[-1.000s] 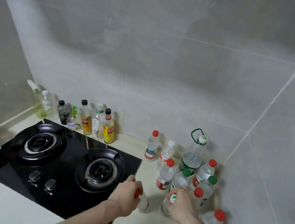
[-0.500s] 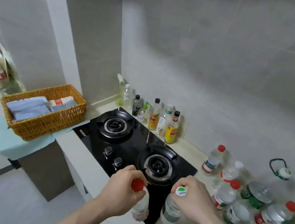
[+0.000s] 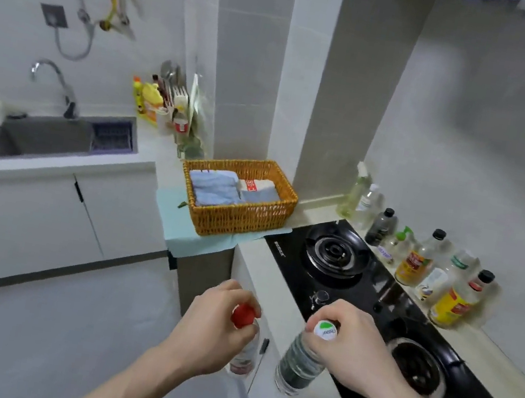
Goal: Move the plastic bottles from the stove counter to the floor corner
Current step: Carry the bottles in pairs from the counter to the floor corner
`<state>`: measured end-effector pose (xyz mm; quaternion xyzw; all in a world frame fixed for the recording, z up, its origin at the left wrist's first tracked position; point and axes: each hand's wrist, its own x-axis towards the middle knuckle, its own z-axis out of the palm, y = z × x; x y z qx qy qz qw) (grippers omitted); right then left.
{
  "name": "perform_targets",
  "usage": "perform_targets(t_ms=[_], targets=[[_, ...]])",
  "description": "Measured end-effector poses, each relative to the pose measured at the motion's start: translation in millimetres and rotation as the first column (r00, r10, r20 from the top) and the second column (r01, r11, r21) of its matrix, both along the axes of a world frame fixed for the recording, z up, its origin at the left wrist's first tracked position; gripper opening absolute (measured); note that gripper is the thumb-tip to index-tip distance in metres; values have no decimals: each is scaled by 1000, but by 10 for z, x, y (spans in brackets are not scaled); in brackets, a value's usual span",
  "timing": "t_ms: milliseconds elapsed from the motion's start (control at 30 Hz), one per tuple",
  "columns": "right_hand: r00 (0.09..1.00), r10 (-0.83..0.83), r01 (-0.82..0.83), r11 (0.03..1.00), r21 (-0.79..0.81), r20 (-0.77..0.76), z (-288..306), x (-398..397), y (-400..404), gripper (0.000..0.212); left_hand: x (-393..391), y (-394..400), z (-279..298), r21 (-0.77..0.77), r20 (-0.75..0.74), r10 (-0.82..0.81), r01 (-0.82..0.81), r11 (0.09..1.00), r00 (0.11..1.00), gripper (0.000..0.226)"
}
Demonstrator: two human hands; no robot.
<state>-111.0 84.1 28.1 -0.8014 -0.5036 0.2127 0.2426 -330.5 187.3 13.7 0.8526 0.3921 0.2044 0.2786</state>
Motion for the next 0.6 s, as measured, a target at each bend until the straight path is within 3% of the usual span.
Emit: perform_targets(t_ms=[300, 600], targets=[[965, 260, -260, 965, 18, -4, 4, -1096, 1208, 3, -1287, 675, -73, -23, -26, 244, -245, 969, 969, 9], [865, 502, -501, 865, -29, 12, -73, -1798, 2353, 4, -2078, 1287, -145, -52, -55, 506, -509, 859, 861, 10]])
